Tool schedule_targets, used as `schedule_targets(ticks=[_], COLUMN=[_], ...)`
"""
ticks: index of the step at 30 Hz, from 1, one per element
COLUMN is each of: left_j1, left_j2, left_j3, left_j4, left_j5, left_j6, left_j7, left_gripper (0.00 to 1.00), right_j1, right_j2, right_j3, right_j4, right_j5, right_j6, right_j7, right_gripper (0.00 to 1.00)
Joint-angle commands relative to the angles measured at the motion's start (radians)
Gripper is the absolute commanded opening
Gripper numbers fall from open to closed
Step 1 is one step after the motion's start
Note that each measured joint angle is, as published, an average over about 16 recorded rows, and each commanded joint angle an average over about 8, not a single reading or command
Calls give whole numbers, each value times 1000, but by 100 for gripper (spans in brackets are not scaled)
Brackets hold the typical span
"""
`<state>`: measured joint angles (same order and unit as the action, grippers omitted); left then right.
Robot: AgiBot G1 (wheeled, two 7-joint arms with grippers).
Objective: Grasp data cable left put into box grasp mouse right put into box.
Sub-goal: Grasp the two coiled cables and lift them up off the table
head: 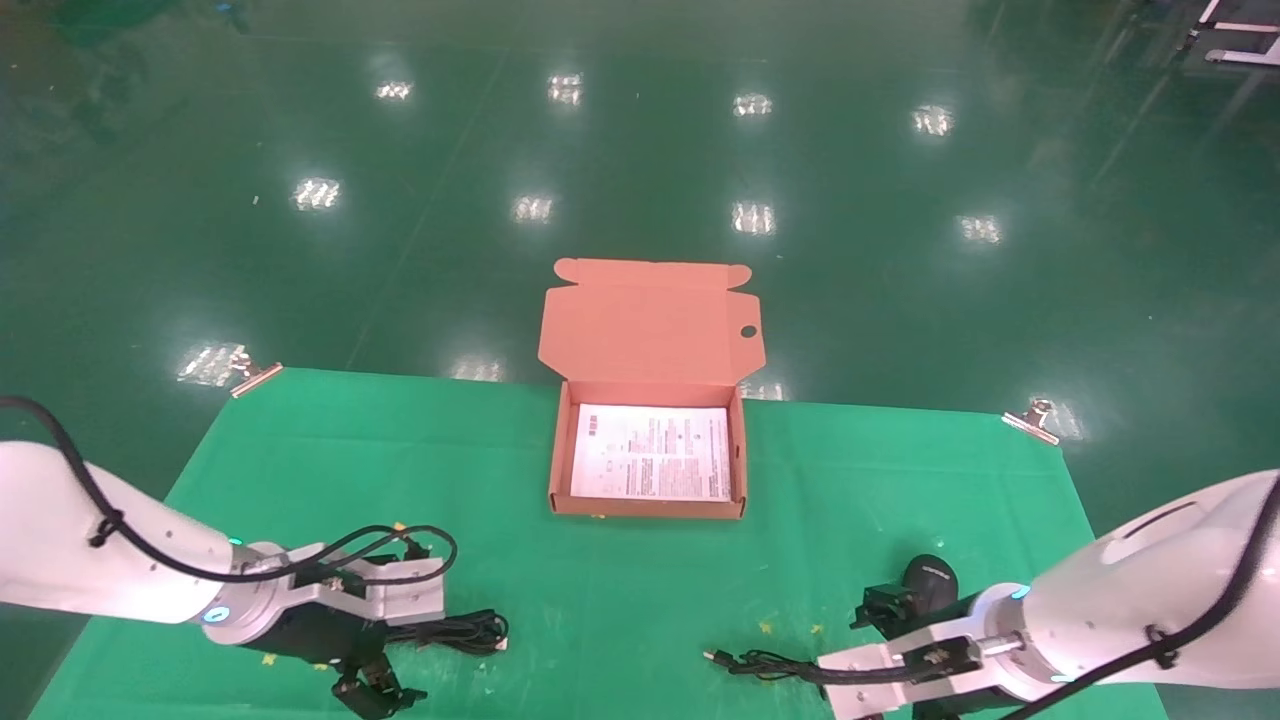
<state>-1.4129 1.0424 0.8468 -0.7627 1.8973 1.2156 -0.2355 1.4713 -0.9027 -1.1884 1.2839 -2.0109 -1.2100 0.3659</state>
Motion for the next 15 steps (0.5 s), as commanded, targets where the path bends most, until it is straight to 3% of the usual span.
schedule_targets(ticks=[1, 10, 11, 15], left_j1=[-5, -47, -51, -64], left_j2=[19, 89, 96, 113], left_j3=[1, -12, -13, -20], left_j4=[52, 264, 283, 343], left_j5=[4, -10, -12, -17], left_j6=[-16, -76, -84, -112], left_j7=[8, 87, 95, 123], left_gripper=[100, 100, 93, 43], right_j1=[-13, -34, -36, -42], right_j2=[-12, -89, -98, -128], right_j3=[-3, -6, -6, -6], right_j4=[-14, -147, -165, -225], right_j5=[-19, -41, -42, -47], right_j6=[17, 89, 98, 128], right_j7=[24, 16, 13, 3], right_gripper=[100, 100, 100, 51])
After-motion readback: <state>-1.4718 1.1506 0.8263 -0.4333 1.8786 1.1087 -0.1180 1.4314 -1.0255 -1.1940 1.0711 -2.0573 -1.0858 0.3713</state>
